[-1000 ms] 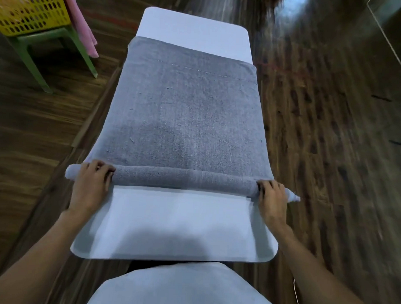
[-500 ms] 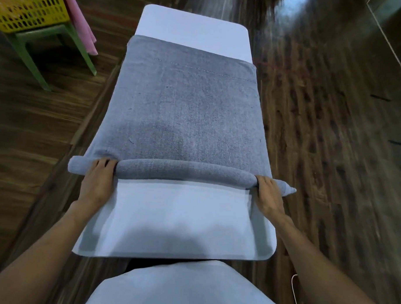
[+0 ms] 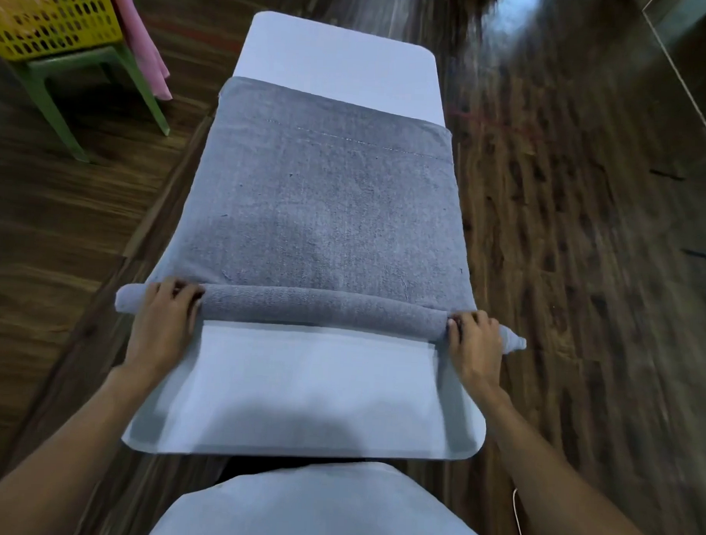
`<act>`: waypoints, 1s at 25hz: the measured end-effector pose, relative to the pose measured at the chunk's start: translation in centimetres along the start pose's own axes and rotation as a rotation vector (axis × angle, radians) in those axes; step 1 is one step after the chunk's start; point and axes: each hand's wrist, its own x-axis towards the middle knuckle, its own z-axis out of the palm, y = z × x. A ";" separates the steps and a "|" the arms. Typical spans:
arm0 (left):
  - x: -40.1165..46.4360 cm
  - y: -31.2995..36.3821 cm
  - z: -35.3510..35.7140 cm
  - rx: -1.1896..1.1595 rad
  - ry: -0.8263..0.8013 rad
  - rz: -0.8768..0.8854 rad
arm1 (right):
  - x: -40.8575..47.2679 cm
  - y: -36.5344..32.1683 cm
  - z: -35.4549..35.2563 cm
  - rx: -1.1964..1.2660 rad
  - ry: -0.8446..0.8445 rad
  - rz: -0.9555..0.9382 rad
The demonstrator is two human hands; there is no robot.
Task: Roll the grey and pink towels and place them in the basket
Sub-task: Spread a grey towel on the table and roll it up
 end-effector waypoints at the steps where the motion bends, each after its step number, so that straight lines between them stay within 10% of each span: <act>1: -1.2 0.3 0.4 0.019 -0.015 0.008 | -1.3 0.2 0.4 0.018 -0.011 -0.043; 18: 0.4 -1.3 0.2 -0.149 -0.372 0.074 | 1.6 3.5 -0.7 -0.019 -0.592 -0.097; 25: 0.3 0.5 0.2 -0.060 -0.035 0.014 | -0.5 0.2 -0.1 0.011 -0.004 -0.008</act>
